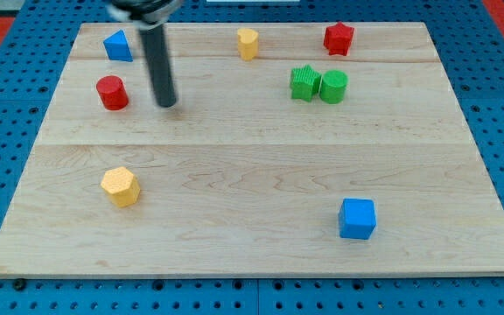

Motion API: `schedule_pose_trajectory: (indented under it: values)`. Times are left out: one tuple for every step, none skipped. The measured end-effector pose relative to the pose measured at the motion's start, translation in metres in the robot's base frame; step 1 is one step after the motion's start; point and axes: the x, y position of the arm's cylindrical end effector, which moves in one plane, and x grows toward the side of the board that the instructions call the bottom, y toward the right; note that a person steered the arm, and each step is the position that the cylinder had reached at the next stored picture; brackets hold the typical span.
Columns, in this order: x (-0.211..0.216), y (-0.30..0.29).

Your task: Move the red circle left below the green star

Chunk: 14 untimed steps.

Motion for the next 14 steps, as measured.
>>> schedule_pose_trajectory:
  values:
    - [0.011,-0.111]
    - [0.015,-0.152]
    - [0.008,-0.141]
    - [-0.023,-0.059]
    - [-0.027,0.001]
    - [-0.023,0.076]
    - [-0.023,0.115]
    - [0.017,0.061]
    - [0.021,-0.043]
    - [-0.014,-0.073]
    - [-0.061,-0.051]
    - [-0.076,0.056]
    - [-0.052,0.129]
    - [-0.031,0.143]
